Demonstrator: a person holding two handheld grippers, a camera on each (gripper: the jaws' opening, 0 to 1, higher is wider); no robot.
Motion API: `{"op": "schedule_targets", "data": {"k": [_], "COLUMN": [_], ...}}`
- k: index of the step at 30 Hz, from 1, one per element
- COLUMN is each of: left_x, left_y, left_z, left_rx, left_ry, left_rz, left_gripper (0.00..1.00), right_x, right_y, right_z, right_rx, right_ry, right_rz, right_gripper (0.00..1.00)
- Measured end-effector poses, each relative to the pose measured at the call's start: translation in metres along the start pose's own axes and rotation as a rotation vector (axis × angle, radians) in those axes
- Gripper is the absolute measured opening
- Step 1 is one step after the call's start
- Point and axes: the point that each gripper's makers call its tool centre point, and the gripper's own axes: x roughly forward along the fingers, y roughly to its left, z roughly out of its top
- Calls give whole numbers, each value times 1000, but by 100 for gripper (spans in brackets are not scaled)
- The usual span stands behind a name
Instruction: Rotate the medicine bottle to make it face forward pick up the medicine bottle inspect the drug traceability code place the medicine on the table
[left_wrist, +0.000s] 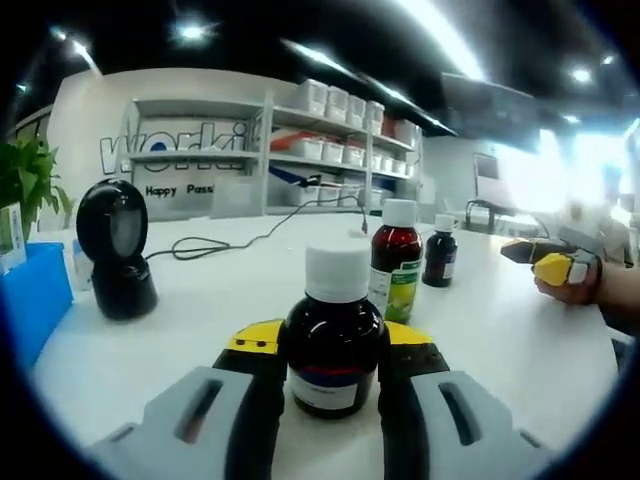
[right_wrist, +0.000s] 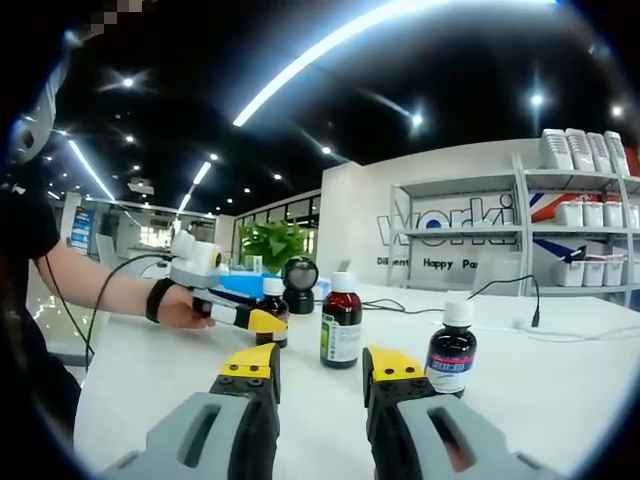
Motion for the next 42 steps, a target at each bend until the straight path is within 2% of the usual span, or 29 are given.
{"op": "schedule_targets", "data": {"k": [6,12,15,16,19,22,25,29,31,32,33,34,38,42], "left_x": [-2,-3,-3,-3,-7,-12,-18,-29,-35,-36,-38,-38,-39,-34], "left_y": [-8,-8,-9,-7,-7,-9,-9,-2,1,0,11,13,20,17], "left_z": [0,0,1,0,0,2,3,-2,-4,-4,-4,-3,-4,-5], "left_rx": [-11,-41,-7,-51,-30,-60,-56,-98,-88,-91,-97,-93,-91,-92], "left_ry": [-1,-16,-16,-18,-14,-25,-20,-14,-6,-5,-8,-8,-2,-1], "left_rz": [-74,-70,-31,-6,24,36,82,188,253,263,294,314,368,406], "left_gripper": [27,28,29,30,31,32,36,36,36,37,38,38,40,40], "right_x": [0,1,1,1,1,0,0,0,0,0,0,0,0,0], "right_y": [-2,-4,-6,-7,-6,-4,-5,-5,-6,-6,-6,-6,-5,-3], "right_z": [-2,-3,-4,-4,-4,-3,-4,-4,-4,-4,-4,-4,-3,-2], "right_rx": [-3,-5,-6,-7,-5,-6,-6,-7,-8,-9,-9,-9,-10,-8], "right_ry": [2,5,5,6,5,5,5,3,4,4,3,3,2,0], "right_rz": [2,0,1,0,1,2,2,2,3,3,2,2,2,2], "right_gripper": [28,28,28,28,29,29,29,29,29,29,29,29,29,29]}}
